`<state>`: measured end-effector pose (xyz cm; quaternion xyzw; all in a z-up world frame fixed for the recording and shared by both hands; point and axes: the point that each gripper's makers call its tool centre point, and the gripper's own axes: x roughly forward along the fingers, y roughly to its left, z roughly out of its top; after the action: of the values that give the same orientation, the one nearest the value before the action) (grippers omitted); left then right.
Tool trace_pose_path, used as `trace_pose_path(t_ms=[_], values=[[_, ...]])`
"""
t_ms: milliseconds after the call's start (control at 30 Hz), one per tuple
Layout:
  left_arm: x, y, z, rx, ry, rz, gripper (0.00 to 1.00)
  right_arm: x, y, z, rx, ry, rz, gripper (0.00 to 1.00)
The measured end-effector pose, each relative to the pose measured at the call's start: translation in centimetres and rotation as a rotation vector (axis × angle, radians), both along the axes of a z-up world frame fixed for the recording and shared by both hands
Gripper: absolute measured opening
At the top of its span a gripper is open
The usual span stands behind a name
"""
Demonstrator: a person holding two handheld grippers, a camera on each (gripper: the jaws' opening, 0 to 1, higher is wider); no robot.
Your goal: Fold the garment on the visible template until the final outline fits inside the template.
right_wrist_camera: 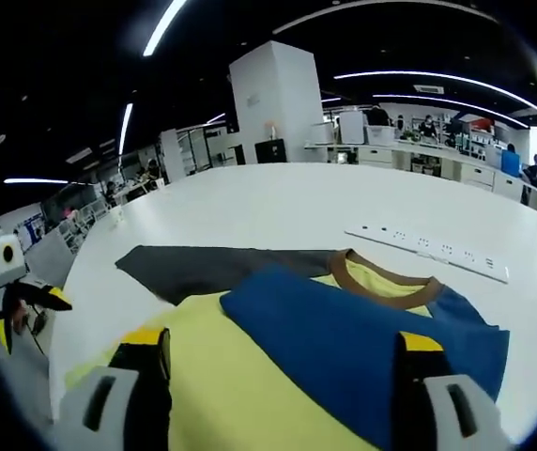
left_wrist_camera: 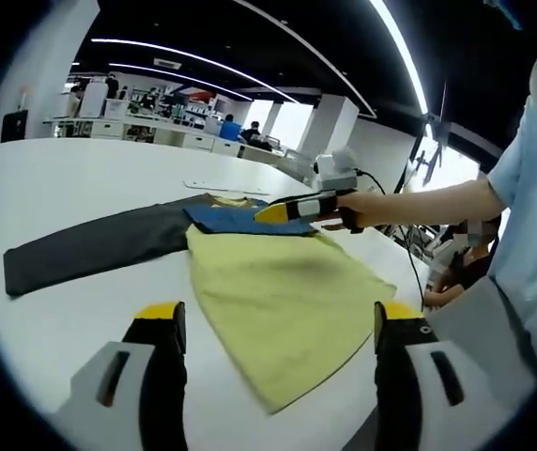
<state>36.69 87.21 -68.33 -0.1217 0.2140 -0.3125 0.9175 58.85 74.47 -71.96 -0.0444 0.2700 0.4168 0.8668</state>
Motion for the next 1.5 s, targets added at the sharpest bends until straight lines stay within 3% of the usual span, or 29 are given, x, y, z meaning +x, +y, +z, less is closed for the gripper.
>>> trace_pose_path(t_ms=[300, 533, 667, 1000, 1267, 1500], values=[[0.1, -0.2, 0.0, -0.022, 0.008, -0.001, 0.81, 0.0, -4.3, 1.2, -0.018, -0.018, -0.054, 0.99], [-0.1, -0.9, -0.1, -0.024, 0.019, -0.025, 0.81, -1.7, -7.0, 1.1, -0.014, -0.012, -0.097, 0.98], [-0.1, -0.8, -0.3, -0.021, 0.022, -0.021, 0.81, -1.4, -9.0, 1.2, -0.014, -0.019, -0.128, 0.98], [0.1, -0.6, -0.5, -0.009, 0.027, -0.017, 0.79, -1.1, -11.3, 1.1, 0.000, -0.012, -0.198, 0.96], [1.1, 1.9, -0.1, -0.048, 0.019, 0.083, 0.79, -0.9, -12.5, 1.0, -0.003, -0.009, -0.222, 0.96], [2.7, 6.0, -0.5, 0.012, 0.016, 0.180, 0.77, -1.1, -13.6, 0.9, -0.008, -0.017, -0.243, 0.96]])
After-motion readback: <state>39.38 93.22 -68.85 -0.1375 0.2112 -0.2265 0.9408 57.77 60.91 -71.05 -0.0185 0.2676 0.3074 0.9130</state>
